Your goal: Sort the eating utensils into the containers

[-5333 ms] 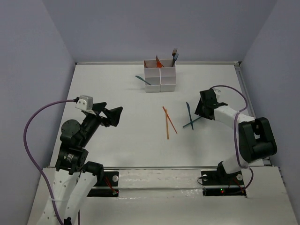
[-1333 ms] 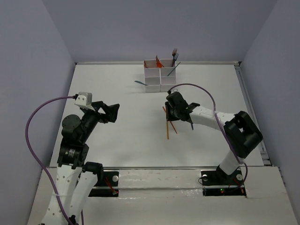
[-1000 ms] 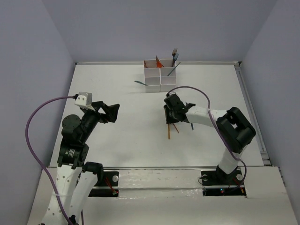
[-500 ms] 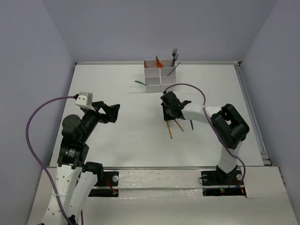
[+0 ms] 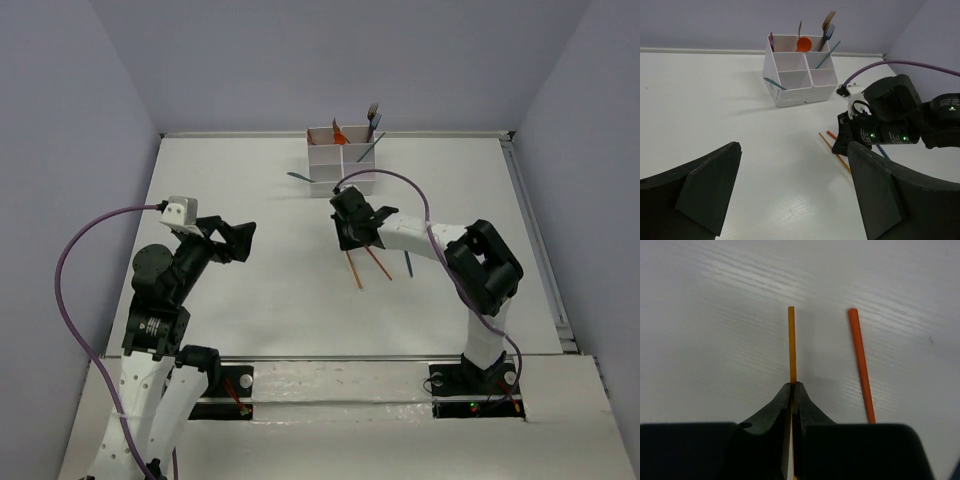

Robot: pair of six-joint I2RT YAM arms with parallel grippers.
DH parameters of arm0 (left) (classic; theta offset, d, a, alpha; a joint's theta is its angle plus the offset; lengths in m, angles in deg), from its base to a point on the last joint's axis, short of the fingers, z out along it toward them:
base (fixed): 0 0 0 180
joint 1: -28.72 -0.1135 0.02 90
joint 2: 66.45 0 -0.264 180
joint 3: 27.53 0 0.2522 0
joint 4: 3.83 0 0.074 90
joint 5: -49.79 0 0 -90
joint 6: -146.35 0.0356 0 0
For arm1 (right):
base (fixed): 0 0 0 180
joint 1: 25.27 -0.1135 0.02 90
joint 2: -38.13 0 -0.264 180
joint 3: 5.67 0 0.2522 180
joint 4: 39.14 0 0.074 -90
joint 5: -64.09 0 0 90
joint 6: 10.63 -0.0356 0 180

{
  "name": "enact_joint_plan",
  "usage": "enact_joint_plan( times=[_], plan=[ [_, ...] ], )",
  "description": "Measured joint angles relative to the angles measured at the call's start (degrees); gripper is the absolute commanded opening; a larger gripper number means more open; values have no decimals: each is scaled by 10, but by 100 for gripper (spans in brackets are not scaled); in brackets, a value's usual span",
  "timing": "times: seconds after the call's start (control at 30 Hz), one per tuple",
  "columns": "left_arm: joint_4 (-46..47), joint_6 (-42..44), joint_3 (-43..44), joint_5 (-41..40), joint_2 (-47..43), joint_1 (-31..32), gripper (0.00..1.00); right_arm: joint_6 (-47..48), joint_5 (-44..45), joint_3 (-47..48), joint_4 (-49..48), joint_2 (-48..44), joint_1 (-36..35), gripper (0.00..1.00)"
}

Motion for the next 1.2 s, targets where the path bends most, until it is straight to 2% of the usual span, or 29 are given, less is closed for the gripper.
enact_joint_plan(
  times=[0.13,0.33,0.47,0.63,0.83,1.03,1.2],
  plan=[
    [0,0,0,0,0,0,99,10,-6,36,-32,-12,2,7],
    [0,0,0,0,4,0,99,36,10,61,-197,-80,43,7],
    [0,0,0,0,8,0,99,50,23,94,-318,-77,91,7],
    [0,0,0,0,12,0,99,77,40,160,-463,-14,143,7],
    [0,0,0,-1,16,0,99,116,48,229,-576,108,155,7],
    [0,0,0,0,23,0,99,154,47,278,-602,187,158,7],
    [0,0,0,0,26,0,99,160,45,288,-614,197,166,7]
  ],
)
